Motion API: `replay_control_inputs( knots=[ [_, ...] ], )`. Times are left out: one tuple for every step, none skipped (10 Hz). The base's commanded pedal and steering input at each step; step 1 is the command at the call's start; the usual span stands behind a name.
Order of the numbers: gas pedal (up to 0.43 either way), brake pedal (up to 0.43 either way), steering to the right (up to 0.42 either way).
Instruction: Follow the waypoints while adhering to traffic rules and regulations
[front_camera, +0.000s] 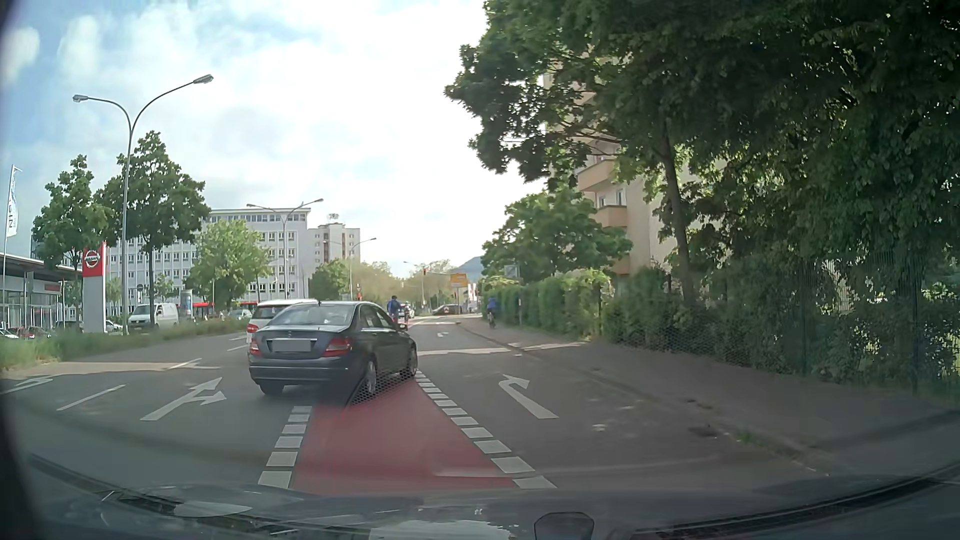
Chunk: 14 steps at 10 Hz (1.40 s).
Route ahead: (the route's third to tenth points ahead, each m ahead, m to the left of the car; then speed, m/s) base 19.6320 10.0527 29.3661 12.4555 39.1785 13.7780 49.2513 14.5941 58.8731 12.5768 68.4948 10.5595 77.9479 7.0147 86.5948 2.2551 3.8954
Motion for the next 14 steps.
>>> replay_control_inputs(
  knots=[
    [0.531,0.0,-0.004],
    [0.531,0.0,-0.007],
    [0.531,0.0,-0.01],
    [0.52,0.0,-0.012],
    [0.39,0.0,-0.012],
    [0.248,0.0,-0.012],
    [0.228,0.0,-0.012],
    [0.228,0.0,-0.014],
    [0.228,0.0,-0.019],
    [0.228,0.0,-0.031],
    [0.228,0.0,-0.046],
    [0.228,0.0,-0.061],
    [0.228,0.0,-0.076],
    [0.22,0.0,-0.088]
  ],
)
